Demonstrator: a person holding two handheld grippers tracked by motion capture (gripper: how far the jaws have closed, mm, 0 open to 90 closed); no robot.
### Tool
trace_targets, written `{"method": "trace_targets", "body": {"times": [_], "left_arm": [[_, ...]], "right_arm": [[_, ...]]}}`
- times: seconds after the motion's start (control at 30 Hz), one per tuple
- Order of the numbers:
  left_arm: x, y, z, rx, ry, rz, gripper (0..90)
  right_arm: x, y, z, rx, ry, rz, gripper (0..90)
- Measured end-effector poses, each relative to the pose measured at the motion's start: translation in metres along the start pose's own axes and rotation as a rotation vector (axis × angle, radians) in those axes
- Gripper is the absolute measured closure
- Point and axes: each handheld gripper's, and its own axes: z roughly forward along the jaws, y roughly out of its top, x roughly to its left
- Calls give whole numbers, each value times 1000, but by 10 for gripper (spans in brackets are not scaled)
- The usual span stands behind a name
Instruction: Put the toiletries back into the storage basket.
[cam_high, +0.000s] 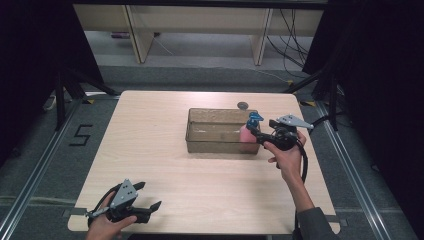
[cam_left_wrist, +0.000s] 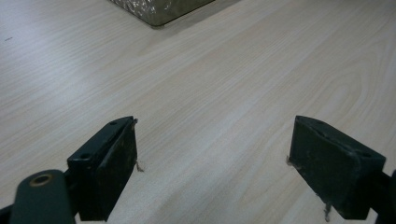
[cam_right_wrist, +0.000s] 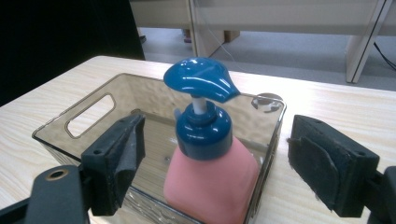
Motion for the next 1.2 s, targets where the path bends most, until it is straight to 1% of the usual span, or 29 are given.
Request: {"method": "trace_targets", "body": {"times": [0.03,0.07,0.1,0.2,0.27,0.3,0.33,0.4,0.43,0.47,0.5,0.53,0.57,0.63,0.7,0.73,0.77,0.8,0.83,0.87,0.9,0.93,1.0,1.03,1.07,1.1,1.13,1.17,1.2], "left_arm": [[0,0,0,1,0,0,148],[0,0,0,4,1,5,148],[0,0,0,4,1,5,148],[0,1,0,3,-4,-1,148],[0,1,0,3,0,6,148],[0,0,0,0,0,-1,148],[0,0,0,2,-1,-2,148],[0,0,0,5,-1,-5,148],[-1,0,0,15,4,-1,148],[0,0,0,5,-1,-1,148],[0,0,0,0,-1,-1,148],[0,0,0,0,-1,-1,148],[1,1,-1,2,2,7,148],[1,0,-1,2,3,7,148],[0,0,0,1,-2,1,148],[0,0,0,2,0,-1,148],[0,0,0,2,0,-1,148],[0,0,0,2,0,-1,148],[0,0,0,4,-3,-1,148],[0,0,0,4,-3,-1,148],[0,0,0,-2,-3,-7,148],[0,1,0,3,-4,0,148],[1,1,-1,6,-4,6,148],[0,1,-1,5,-5,5,148],[0,1,0,4,-3,4,148],[0,1,0,4,-3,4,148],[0,1,-1,8,3,4,148],[0,1,-1,8,3,4,148],[-1,2,-1,1,4,-10,148]], "right_arm": [[0,-1,-1,3,-9,0,197],[2,-1,-5,19,-13,29,196],[2,-1,-5,19,-13,29,196],[0,-4,-5,3,-7,2,194],[0,-5,-6,5,-2,4,193],[1,-5,-9,22,-13,-3,192],[2,-6,-8,17,-6,12,192],[3,-7,-9,12,-4,18,192],[1,-7,-9,7,-10,-7,192],[2,-8,-11,8,-8,5,192],[2,-8,-12,11,-6,2,192],[3,-9,-12,11,-5,20,192],[2,-10,-13,5,-10,-1,191],[2,-10,-13,1,-8,0,192],[3,-11,-14,13,1,13,191],[2,-12,-14,3,-1,-7,191],[2,-12,-14,3,-1,-7,191],[5,-13,-15,13,-9,28,191],[4,-13,-17,22,1,12,191],[4,-13,-17,22,1,12,191],[3,-13,-18,20,-13,-8,191],[4,-15,-17,7,0,14,191],[5,-15,-17,3,0,14,191],[8,-16,-19,17,9,46,191],[7,-17,-19,8,12,16,191],[8,-17,-20,14,6,12,191],[9,-18,-20,15,5,24,191],[9,-18,-20,15,5,24,191],[9,-19,-21,13,7,9,191]]}}
